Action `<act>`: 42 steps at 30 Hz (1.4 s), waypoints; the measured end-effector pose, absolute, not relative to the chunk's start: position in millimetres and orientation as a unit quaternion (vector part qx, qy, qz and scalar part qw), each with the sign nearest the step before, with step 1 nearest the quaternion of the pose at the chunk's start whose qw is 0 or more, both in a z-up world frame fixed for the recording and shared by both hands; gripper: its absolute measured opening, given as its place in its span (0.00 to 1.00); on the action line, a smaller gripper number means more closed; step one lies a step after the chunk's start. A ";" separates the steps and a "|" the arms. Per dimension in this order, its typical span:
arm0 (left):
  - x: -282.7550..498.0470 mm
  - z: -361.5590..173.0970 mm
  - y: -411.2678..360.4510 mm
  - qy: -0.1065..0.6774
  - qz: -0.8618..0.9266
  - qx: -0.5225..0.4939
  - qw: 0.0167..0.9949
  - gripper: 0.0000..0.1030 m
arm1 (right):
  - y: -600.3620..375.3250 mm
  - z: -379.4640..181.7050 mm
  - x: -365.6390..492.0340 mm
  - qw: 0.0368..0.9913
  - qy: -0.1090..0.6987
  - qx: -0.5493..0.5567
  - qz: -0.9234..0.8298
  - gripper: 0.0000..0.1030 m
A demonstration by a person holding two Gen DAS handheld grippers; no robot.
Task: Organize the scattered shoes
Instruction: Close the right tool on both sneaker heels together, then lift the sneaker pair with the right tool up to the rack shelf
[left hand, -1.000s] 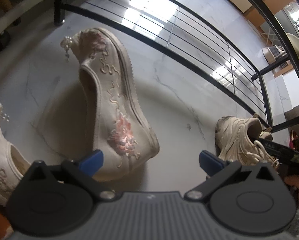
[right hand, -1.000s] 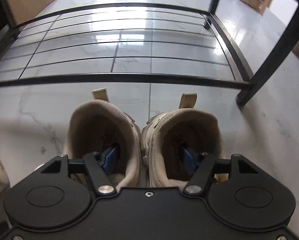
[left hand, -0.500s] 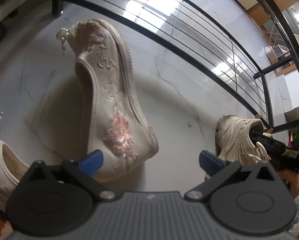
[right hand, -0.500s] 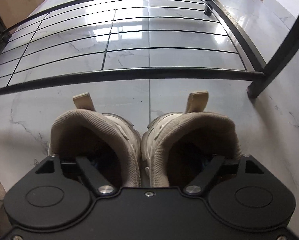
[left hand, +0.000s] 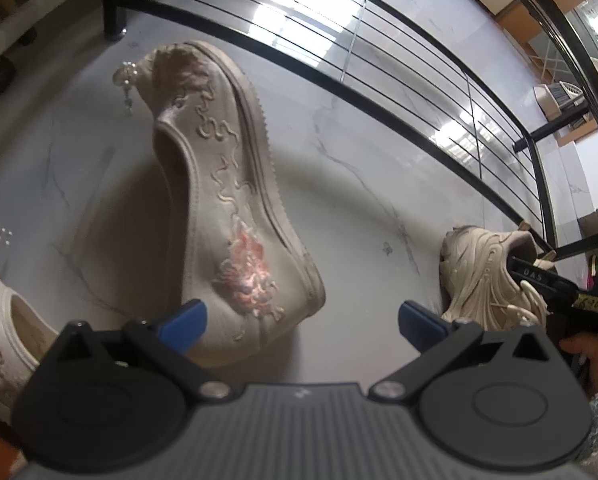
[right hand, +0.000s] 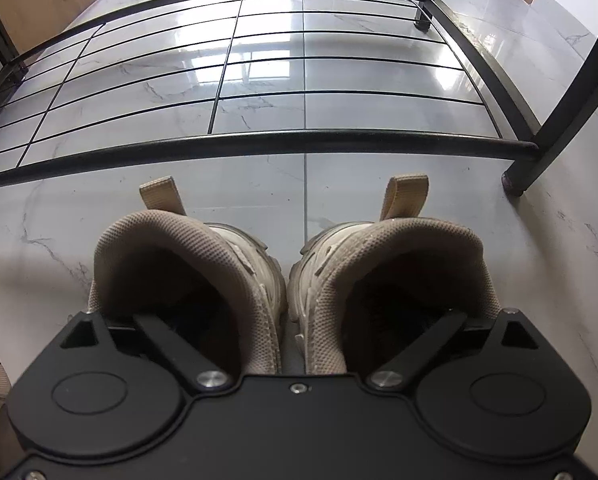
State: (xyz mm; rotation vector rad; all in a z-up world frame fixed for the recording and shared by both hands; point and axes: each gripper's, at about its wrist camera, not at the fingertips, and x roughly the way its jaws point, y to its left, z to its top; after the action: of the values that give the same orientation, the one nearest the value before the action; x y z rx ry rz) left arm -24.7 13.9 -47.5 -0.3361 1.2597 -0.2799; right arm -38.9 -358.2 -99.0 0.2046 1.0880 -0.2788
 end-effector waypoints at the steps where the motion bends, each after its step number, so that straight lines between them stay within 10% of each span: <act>1: -24.8 -47.6 13.4 0.585 -0.130 -0.155 0.785 0.99 | -357.5 -98.8 -39.1 0.842 0.514 0.097 -0.132 0.91; 4: -25.3 -48.1 12.0 0.587 -0.132 -0.153 0.784 0.99 | -353.8 -96.9 -39.8 0.846 0.507 0.095 -0.135 0.85; 8: -25.0 -49.3 9.9 0.586 -0.131 -0.151 0.785 0.99 | -345.0 -87.3 -48.9 0.870 0.467 0.086 -0.129 0.48; 14: -25.3 -50.5 9.6 0.586 -0.131 -0.148 0.786 0.99 | -341.1 -82.9 -63.2 0.887 0.431 0.088 -0.141 0.35; 42: -24.4 -48.0 12.7 0.584 -0.126 -0.160 0.786 0.99 | -301.4 96.5 -119.4 0.987 0.116 0.093 -0.060 0.29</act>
State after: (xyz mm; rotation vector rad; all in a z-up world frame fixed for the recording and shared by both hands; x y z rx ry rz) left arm -24.4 12.7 -48.0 -0.3453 1.2596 -0.2727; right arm -119.4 -301.4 96.5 0.1867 0.2333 -0.1211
